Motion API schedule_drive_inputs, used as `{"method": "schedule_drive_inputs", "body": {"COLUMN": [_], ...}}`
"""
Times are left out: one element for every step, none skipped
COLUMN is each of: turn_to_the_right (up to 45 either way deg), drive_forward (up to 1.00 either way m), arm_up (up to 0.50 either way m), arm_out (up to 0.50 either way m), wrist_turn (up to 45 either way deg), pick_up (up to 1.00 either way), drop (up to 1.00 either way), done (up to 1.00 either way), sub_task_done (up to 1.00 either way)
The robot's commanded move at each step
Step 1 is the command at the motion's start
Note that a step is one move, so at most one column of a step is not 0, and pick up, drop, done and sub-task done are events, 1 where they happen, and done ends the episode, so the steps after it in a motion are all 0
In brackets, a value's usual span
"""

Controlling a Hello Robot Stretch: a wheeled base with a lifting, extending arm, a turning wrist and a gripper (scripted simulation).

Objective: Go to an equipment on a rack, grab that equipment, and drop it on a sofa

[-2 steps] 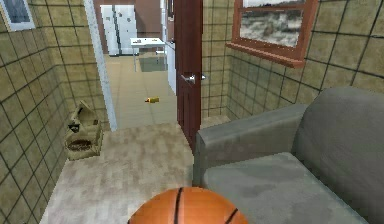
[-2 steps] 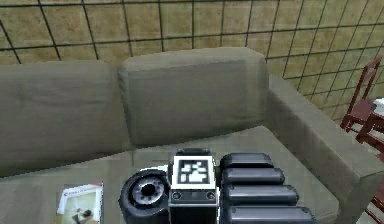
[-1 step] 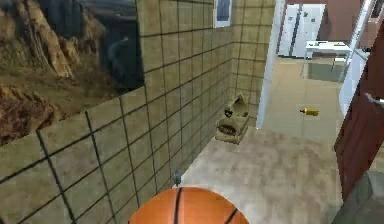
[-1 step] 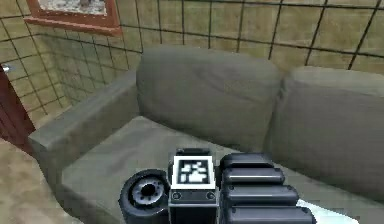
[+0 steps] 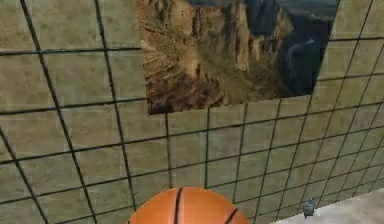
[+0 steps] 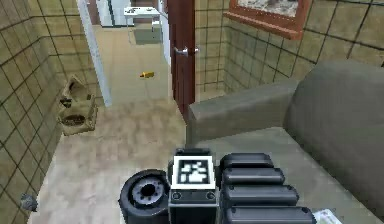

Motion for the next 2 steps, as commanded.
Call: {"method": "schedule_drive_inputs", "body": {"turn_to_the_right": [-33.0,45.0], "drive_forward": [0.00,0.00], "arm_up": [0.00,0.00], "arm_out": [0.00,0.00], "wrist_turn": [0.0,0.0], "pick_up": [0.00,0.00], "drop": [0.00,0.00], "done": [0.00,0.00], "sub_task_done": [0.00,0.00]}}
